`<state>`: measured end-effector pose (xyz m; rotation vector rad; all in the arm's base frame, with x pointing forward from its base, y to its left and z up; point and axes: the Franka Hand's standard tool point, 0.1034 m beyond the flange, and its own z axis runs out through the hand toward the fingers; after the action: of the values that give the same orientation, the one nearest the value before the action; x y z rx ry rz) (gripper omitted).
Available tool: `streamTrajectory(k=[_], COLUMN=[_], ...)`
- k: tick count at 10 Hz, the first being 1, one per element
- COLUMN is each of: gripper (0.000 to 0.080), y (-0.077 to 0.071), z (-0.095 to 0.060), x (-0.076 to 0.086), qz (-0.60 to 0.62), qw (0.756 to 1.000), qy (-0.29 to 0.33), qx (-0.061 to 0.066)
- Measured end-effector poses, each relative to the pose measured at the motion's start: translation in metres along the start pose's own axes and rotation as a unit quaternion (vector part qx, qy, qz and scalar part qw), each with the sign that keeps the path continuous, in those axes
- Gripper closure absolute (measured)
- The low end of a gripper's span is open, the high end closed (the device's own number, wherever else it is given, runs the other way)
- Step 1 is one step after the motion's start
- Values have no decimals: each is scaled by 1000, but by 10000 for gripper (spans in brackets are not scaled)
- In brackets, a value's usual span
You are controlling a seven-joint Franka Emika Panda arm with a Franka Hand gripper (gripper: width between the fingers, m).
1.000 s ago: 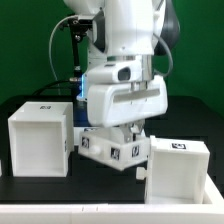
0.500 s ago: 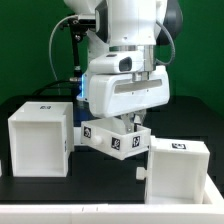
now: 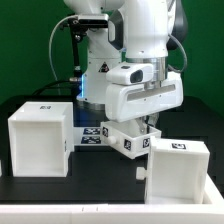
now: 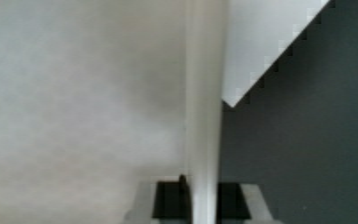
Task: Assemble drawer
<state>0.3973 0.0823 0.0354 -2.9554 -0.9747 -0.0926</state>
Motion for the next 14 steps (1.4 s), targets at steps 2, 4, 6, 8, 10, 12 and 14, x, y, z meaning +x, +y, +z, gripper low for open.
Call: streamTrajectory(k=[2, 4, 6, 8, 10, 12, 14], gripper=[763, 762, 762, 755, 393, 258, 157], y=[0, -9, -4, -5, -5, 10, 40], z=[0, 11, 15, 15, 14, -16, -52], x=[-1, -10, -15, -15, -16, -8, 32], qz=[0, 5, 9, 8, 15, 20, -1], qw=[1000, 1000, 1000, 1000, 1000, 999, 999], qy=[-1, 9, 17, 17, 7, -31, -54], qx=[0, 0, -2, -2, 2, 7, 8])
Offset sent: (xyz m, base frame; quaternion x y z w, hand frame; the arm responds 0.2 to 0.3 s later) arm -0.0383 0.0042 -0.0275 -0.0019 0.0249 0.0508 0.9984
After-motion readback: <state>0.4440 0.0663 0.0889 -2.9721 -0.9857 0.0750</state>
